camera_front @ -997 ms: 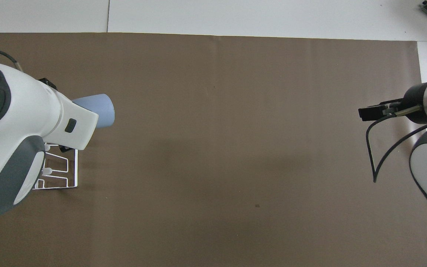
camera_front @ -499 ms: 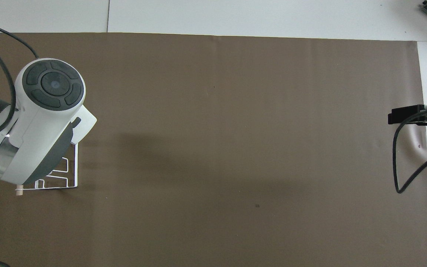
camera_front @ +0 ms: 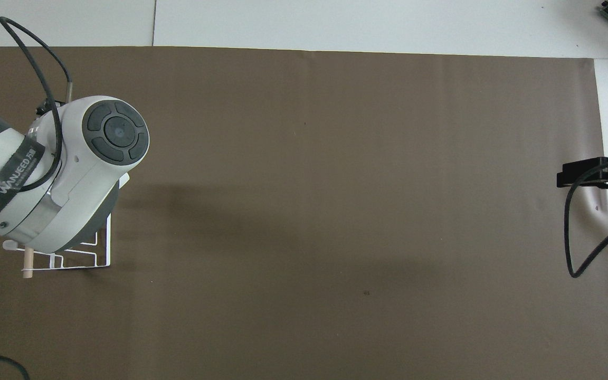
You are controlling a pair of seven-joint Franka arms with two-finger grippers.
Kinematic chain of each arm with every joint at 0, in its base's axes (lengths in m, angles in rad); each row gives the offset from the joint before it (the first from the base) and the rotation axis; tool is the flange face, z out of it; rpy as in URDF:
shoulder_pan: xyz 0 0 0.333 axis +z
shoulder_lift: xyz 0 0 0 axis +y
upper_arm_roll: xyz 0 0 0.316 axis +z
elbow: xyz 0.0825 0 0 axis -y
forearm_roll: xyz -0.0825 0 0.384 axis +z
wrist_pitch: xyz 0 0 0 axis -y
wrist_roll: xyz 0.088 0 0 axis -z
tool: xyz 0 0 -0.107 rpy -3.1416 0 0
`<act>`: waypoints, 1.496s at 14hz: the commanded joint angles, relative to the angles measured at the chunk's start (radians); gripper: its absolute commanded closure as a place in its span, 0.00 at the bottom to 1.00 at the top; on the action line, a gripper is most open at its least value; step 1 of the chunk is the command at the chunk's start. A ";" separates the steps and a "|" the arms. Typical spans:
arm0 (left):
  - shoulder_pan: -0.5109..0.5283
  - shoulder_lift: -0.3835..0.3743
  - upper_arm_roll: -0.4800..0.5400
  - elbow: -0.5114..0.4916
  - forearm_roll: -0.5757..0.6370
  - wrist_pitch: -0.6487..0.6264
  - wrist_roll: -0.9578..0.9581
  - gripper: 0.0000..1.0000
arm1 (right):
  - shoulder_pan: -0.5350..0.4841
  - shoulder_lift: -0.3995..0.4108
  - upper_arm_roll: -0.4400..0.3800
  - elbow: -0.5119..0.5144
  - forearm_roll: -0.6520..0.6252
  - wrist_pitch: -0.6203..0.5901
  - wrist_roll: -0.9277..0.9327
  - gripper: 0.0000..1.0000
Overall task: Hang cup on cup holder
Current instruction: 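Lower the cup onto the top of the wire rack with the left gripper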
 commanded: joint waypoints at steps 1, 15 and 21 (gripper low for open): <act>0.017 -0.053 0.001 -0.089 0.025 0.061 0.003 1.00 | -0.017 -0.027 0.008 -0.030 0.008 -0.005 0.003 0.00; 0.099 -0.126 0.002 -0.285 0.112 0.224 -0.117 1.00 | -0.014 -0.036 0.010 -0.046 0.010 -0.008 0.003 0.00; 0.099 -0.149 0.002 -0.343 0.111 0.267 -0.151 1.00 | -0.009 -0.024 0.013 -0.029 0.010 -0.022 0.006 0.00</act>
